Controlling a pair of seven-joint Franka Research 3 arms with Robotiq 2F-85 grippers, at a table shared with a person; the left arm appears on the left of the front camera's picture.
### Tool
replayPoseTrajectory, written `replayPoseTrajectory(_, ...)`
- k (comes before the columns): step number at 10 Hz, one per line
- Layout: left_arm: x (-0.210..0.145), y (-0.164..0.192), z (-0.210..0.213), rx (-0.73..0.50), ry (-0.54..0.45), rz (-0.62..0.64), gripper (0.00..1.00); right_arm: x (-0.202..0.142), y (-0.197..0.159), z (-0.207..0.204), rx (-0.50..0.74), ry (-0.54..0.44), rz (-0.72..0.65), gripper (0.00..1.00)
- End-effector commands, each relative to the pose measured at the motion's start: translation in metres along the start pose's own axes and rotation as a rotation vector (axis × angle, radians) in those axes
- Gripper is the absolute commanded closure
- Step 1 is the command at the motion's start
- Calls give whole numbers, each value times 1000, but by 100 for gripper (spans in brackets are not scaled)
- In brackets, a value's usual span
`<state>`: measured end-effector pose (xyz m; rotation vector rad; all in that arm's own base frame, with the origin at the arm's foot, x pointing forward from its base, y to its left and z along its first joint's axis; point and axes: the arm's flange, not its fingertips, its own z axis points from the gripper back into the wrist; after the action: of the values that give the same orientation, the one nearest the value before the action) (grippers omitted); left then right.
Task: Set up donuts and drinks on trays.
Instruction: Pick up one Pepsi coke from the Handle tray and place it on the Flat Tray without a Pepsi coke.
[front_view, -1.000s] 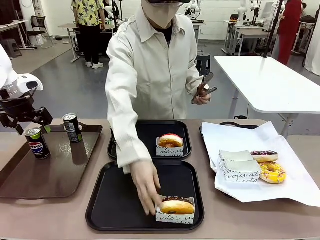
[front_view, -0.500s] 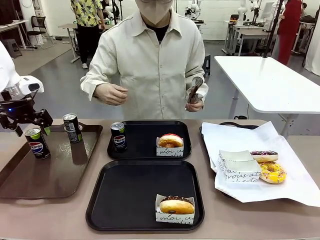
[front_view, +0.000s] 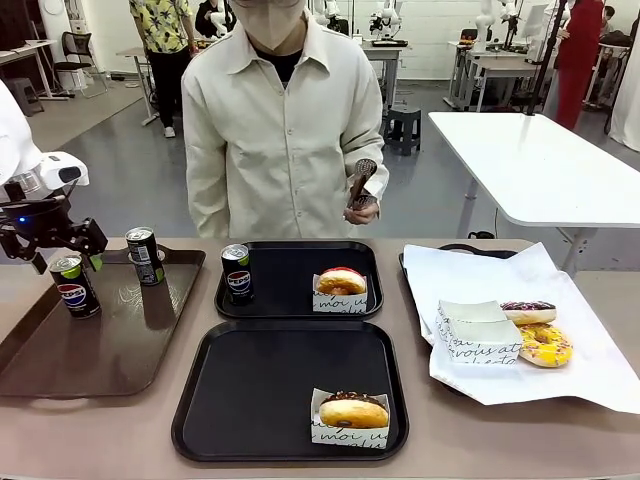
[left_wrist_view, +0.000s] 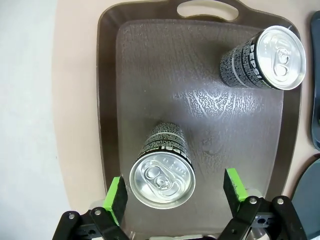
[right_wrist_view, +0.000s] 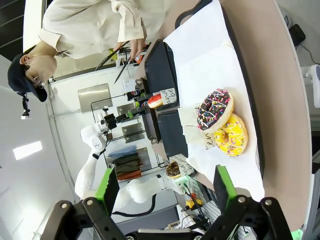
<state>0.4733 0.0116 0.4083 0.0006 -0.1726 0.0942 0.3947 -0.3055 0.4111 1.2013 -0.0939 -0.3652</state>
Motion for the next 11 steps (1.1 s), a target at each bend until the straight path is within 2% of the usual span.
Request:
replayPoseTrajectory(1, 0, 0, 0, 0, 0, 0, 0, 1, 1, 0, 19, -7, 10, 0)
replayPoseTrajectory(3, 2, 7, -7, 8, -7, 32, 0, 1, 1, 0, 19, -7, 10, 0)
replayPoseTrajectory(5, 17, 13, -14, 3, 27, 45, 0, 1, 1, 0, 19, -7, 10, 0)
replayPoseTrajectory(7, 13, 13, -17, -3, 24, 59, 0, 1, 1, 0, 19, -7, 10, 0)
replayPoseTrajectory(9, 18, 13, -16, -49, 38, 21, 0, 1, 1, 0, 19, -7, 10, 0)
replayPoseTrajectory(10, 13, 13, -16, -49, 34, 33, 59, 1, 1, 0, 19, -7, 10, 0)
replayPoseTrajectory(11, 14, 13, -15, -47, 36, 32, 59, 1, 1, 0, 19, -7, 10, 0)
